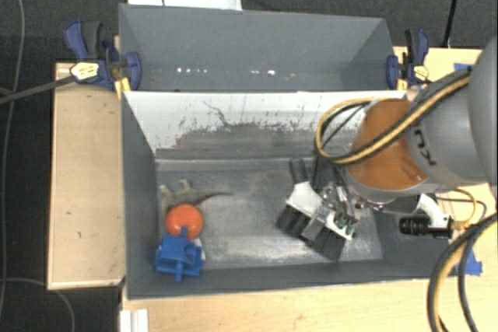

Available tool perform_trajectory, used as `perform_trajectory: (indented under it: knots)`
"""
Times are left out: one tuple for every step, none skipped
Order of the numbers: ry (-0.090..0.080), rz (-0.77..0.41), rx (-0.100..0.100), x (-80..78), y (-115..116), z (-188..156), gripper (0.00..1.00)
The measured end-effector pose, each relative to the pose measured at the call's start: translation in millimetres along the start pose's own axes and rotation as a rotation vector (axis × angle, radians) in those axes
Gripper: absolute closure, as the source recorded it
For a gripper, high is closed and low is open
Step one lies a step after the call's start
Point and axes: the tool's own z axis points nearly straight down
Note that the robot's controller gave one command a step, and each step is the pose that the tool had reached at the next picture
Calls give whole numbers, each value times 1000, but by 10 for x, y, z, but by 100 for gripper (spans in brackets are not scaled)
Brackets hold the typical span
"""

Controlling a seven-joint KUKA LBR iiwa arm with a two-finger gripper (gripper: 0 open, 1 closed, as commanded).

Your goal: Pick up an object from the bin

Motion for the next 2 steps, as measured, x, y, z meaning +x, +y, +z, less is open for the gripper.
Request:
perform_trajectory:
  knots:
    - [0,0,0,0,0,0,100]
    - [0,-1,0,1,0,-9,100]
